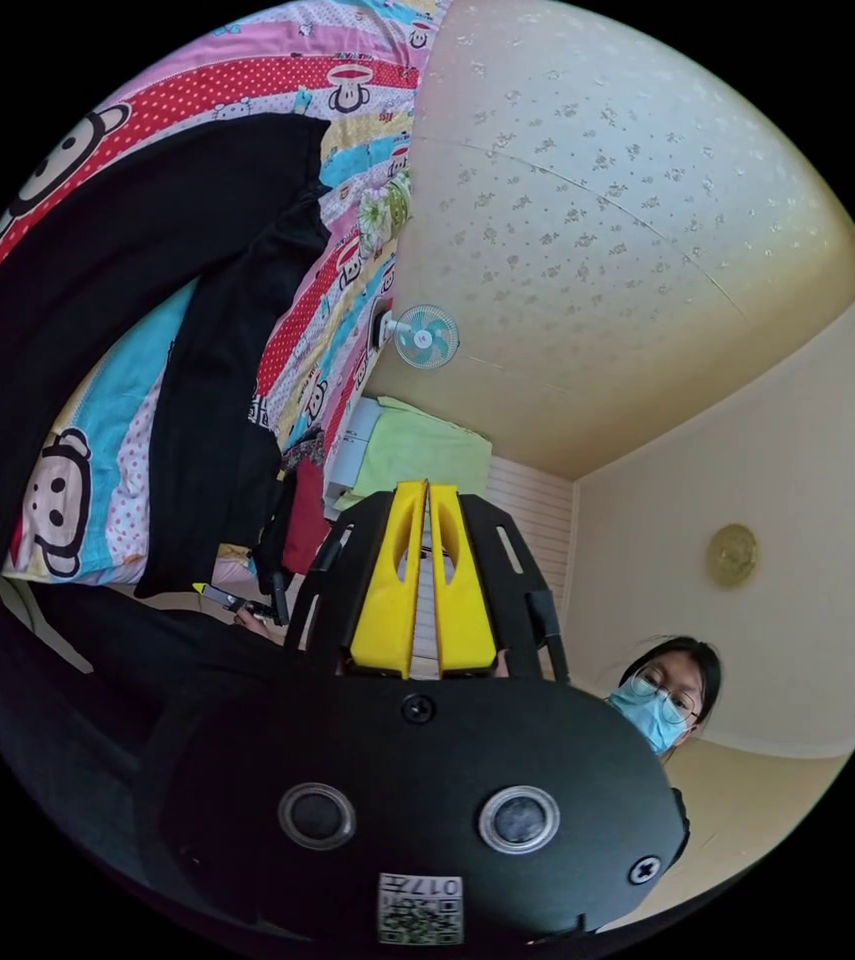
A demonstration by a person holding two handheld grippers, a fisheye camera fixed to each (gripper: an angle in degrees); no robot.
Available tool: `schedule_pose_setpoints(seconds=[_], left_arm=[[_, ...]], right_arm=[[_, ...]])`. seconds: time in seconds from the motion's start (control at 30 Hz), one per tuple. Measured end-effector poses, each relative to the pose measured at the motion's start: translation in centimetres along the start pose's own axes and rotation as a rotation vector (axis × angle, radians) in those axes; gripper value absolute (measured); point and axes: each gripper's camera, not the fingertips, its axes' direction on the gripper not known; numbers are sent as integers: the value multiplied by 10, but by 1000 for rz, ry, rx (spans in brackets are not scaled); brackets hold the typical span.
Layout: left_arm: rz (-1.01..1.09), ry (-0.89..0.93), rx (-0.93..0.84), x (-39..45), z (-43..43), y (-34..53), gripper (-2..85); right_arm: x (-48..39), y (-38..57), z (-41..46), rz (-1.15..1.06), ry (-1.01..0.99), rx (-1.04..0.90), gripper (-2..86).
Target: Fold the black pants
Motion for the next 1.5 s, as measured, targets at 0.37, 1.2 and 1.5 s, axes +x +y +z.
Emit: schedule_pose_setpoints(seconds=[0.37,1.2,1.5], left_arm=[[-2,8,0,-14,15,-6,-10],[-21,6,17,-29,20,-31,-10],[-65,17,17,-32,23,-48,-10]], right_arm=[[-10,1,13,4,-11,13,25],[-36,-2,36,-12,-36,32,23],[-46,12,29,-67,-117,61,25]])
